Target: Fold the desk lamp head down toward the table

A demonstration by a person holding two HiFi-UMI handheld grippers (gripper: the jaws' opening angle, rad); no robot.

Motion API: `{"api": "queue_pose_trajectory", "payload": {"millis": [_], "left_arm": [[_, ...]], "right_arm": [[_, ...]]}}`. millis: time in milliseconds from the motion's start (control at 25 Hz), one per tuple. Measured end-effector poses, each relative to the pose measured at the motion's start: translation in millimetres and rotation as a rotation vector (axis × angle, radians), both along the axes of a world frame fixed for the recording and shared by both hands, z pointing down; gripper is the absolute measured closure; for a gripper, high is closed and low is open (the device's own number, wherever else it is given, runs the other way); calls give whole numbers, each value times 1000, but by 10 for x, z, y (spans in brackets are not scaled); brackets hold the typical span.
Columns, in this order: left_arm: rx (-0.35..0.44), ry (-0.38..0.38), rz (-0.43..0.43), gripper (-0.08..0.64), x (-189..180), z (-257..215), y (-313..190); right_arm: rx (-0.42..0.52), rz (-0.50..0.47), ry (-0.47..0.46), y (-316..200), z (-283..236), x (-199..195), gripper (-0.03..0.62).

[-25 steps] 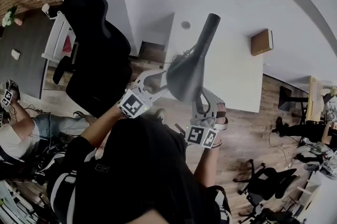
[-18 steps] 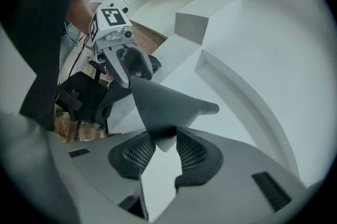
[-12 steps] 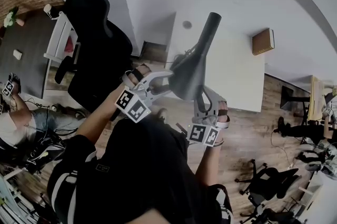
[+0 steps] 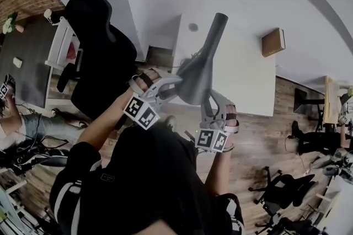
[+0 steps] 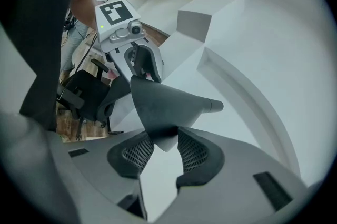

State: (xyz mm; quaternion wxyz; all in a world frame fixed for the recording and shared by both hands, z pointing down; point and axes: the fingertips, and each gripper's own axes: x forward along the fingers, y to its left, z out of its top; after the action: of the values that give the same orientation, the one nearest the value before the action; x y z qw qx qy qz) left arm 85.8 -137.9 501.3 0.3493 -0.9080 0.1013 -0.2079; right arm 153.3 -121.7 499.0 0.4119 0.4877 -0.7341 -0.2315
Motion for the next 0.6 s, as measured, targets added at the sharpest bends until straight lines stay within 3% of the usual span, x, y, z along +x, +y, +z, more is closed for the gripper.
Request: {"api": "queue_pose_trajectory", "payload": {"millis": [600], "left_arm": [[29,-43,0,354,52,341,-116]], "right_arm": [[-41,-32,44,-104,341,31,393]]}}
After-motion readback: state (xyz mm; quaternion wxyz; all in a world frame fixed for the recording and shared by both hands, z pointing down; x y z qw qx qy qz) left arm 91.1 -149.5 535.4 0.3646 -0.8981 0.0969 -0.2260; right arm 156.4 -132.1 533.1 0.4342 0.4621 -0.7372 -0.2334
